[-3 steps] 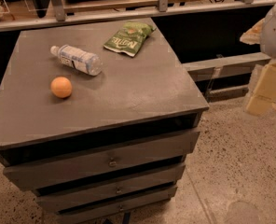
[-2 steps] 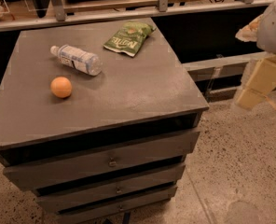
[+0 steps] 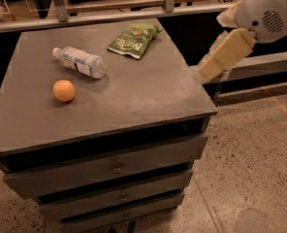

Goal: Place blue plastic bottle upright

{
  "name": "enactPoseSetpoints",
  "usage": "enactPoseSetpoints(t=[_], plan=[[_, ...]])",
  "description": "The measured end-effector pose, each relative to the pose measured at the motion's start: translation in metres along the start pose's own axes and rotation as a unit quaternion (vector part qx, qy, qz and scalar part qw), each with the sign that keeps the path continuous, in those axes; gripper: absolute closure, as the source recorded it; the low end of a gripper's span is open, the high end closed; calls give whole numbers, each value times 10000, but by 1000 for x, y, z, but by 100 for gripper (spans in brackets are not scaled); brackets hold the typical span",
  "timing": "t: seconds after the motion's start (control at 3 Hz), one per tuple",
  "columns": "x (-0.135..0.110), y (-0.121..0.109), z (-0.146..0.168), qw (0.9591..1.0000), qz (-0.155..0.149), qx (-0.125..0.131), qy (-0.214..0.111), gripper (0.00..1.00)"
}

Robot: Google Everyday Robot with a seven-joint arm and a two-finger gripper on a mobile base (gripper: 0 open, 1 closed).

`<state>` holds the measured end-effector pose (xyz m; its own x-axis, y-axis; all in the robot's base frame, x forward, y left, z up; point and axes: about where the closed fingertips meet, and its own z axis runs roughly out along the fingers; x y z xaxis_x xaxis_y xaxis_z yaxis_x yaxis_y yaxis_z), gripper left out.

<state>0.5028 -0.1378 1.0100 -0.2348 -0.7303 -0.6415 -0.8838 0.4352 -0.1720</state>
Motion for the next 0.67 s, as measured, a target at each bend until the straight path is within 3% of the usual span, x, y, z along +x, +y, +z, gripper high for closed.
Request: enactPoseSetpoints(t=[0.33,0.67], plan=[[-25,-2,23,9988,461,32,-167,0],[-49,4,35,9964,737,147,-386,0]])
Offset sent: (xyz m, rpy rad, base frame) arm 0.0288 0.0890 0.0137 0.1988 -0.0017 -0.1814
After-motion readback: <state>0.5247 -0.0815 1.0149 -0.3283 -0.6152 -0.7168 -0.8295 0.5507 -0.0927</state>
